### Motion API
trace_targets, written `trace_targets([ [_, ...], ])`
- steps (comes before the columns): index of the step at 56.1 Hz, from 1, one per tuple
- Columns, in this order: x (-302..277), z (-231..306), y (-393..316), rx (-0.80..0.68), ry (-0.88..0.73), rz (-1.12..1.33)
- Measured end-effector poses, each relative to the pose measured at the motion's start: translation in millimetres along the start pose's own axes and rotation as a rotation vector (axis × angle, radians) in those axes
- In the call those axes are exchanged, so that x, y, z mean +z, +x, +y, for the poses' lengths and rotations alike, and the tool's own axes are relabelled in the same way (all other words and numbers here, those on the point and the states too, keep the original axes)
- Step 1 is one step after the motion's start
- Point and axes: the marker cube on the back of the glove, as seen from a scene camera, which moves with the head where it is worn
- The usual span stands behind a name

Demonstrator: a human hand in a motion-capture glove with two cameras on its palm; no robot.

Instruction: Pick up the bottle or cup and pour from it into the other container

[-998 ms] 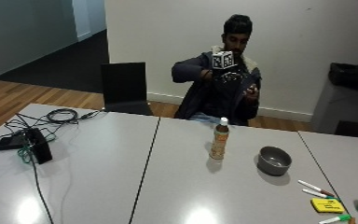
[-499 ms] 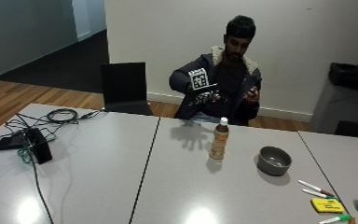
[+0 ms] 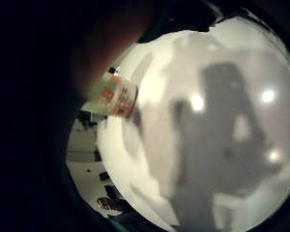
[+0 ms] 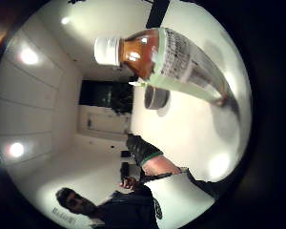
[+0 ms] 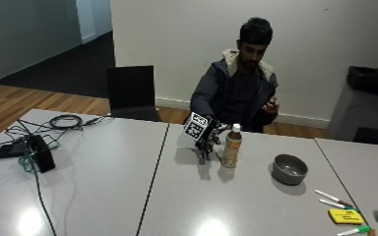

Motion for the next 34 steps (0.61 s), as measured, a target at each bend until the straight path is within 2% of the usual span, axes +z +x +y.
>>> trace_targets([
  [11, 26, -20, 7, -0.063, -0.042, -0.167],
  [27, 47, -39, 14, -0.163, 0.026, -0.264],
  [34, 53, -45, 13, -0.139, 0.063, -0.267],
])
